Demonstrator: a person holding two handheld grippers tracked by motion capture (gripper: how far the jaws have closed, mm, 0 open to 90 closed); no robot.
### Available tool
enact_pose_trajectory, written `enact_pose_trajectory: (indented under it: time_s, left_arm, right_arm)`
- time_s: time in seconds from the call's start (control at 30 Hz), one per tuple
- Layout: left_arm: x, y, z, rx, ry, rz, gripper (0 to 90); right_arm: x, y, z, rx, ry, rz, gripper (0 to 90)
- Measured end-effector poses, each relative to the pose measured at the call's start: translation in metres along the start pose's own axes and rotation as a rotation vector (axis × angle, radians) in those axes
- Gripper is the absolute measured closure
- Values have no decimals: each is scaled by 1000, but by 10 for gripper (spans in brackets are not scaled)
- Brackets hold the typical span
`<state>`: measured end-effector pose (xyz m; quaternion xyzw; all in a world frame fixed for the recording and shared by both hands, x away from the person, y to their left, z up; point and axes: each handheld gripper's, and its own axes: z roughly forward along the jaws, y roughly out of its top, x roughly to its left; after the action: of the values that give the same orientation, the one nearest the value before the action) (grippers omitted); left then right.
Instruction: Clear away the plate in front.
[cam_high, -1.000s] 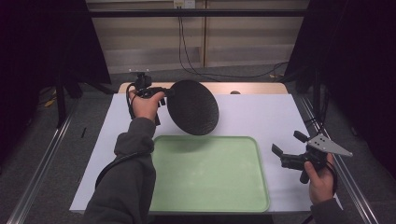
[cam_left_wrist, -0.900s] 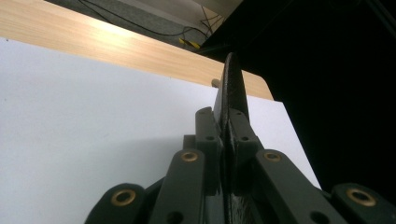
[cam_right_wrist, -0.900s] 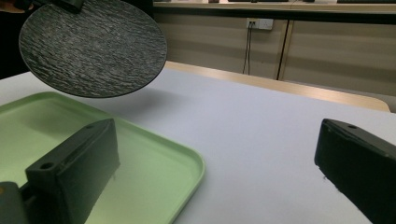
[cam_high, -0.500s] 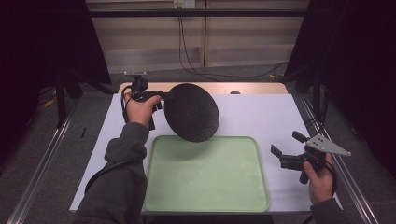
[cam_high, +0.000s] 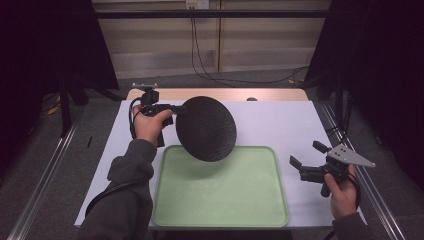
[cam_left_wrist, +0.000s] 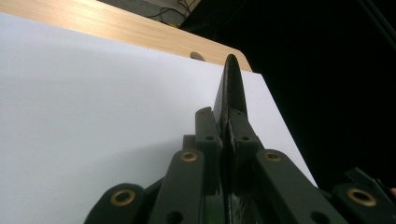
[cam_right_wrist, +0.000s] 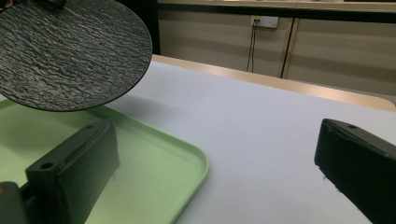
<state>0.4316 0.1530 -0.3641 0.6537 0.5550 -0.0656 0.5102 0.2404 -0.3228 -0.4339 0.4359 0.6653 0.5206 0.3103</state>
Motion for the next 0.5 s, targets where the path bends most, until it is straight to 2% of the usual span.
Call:
enact_pose_trajectory:
  time_s: [0.3, 0.5]
  left_arm:
    - [-2, -10, -4, 33, -30, 9, 851]
    - [-4, -16, -7, 38, -52, 21, 851]
  right_arm:
    - [1, 0, 1, -1, 4, -4, 0]
    - [0, 0, 0, 3, 7, -11, 0]
